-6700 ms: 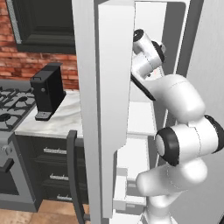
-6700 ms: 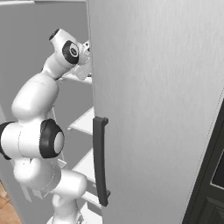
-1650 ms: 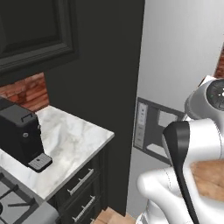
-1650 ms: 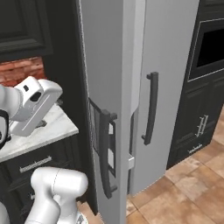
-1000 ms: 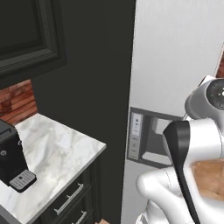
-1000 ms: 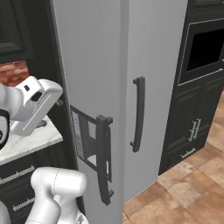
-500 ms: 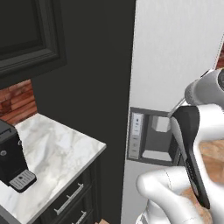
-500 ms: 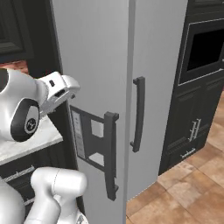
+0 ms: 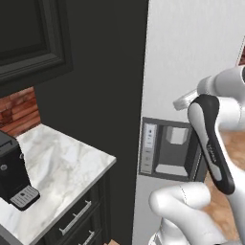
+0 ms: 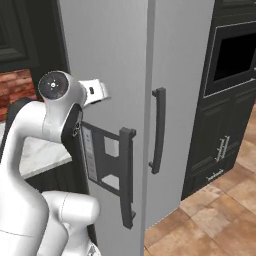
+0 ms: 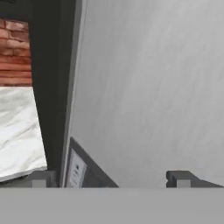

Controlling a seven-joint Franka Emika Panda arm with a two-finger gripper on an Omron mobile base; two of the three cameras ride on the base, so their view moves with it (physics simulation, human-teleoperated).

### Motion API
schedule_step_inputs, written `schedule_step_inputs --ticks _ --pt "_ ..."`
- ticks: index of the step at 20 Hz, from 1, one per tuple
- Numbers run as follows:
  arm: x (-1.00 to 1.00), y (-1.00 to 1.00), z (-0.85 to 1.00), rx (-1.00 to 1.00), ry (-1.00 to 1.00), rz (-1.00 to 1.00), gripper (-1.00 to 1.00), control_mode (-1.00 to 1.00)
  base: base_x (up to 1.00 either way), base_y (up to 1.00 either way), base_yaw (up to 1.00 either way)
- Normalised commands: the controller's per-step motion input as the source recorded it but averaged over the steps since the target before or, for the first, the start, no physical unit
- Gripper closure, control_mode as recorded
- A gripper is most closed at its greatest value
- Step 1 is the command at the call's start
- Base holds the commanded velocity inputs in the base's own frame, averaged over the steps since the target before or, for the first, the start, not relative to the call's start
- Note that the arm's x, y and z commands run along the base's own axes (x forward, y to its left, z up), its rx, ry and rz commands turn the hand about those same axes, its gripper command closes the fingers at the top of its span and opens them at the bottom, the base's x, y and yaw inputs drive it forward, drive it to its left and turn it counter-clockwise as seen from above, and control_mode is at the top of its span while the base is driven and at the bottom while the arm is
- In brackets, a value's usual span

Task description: Take the bell pepper and squash from the second highest rack and move them to the highest rack where the carrot and sweet potato are located, to maximize freezer space. Close the freezer door after rearranging.

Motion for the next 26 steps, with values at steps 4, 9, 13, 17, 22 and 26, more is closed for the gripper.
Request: schedule_step_inputs --ticks 4,9,13,17,22,26 --pt "0.75 0.0 -0.01 0.19 -0.05 0.0 -1.0 -1.0 0.0 0.0 0.0" --pt "0.81 -0.03 -0.04 0.13 0.0 0.0 -1.0 -1.0 0.0 0.0 0.0" --pt "0.84 -0.05 -0.05 0.09 0.0 0.0 -1.0 -1.0 0.0 0.0 0.0" --pt "0.79 -0.06 -0.03 0.12 0.0 0.0 -1.0 -1.0 0.0 0.0 0.0" --pt "0.74 0.0 -0.09 0.14 0.0 0.0 -1.0 -1.0 0.0 0.0 0.0" --pt "0.66 0.0 -0.15 0.13 0.0 0.0 -1.0 -1.0 0.0 0.0 0.0"
